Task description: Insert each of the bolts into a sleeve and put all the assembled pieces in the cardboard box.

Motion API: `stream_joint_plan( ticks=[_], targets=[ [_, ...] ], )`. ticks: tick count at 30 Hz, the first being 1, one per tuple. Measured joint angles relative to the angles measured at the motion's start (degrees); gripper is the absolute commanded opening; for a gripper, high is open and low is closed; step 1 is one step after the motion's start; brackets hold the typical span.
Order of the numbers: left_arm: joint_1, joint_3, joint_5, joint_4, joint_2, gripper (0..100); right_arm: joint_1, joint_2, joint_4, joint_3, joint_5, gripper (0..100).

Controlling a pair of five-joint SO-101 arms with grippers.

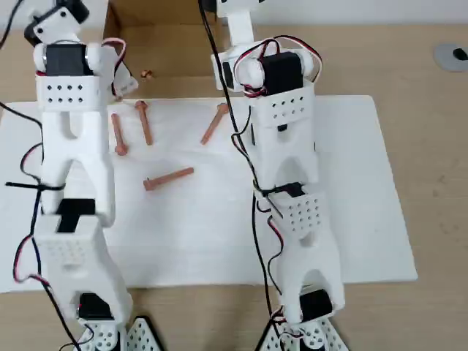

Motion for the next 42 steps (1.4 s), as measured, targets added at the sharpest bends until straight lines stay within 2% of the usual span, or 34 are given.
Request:
stream_joint_plan(
  ticks=[5,11,16,21,28,37,42],
  targets=[
    [0.00,10.02,0.00,-9.23,1.32,7,0.00,0.00,0.00,0.00,0.00,24.6],
    [0.00,11.78,0.00,-19.25,10.29,7,0.00,0.00,0.00,0.00,0.00,24.6],
    [0.00,7.56,0.00,-21.27,19.69,7,0.00,0.00,0.00,0.00,0.00,24.6],
    [0.00,-2.02,-0.09,-21.54,29.98,7,0.00,0.00,0.00,0.00,0.00,24.6],
    [-0.09,-16.53,-0.09,-19.43,39.74,7,0.00,0.00,0.00,0.00,0.00,24.6],
    [-2.81,-40.35,-0.09,-1.49,41.85,8,0.00,2.46,0.00,0.00,0.00,24.6],
    [-2.81,-43.96,-0.18,0.62,41.85,12,0.00,2.99,0.00,0.00,0.09,24.6]
  ],
)
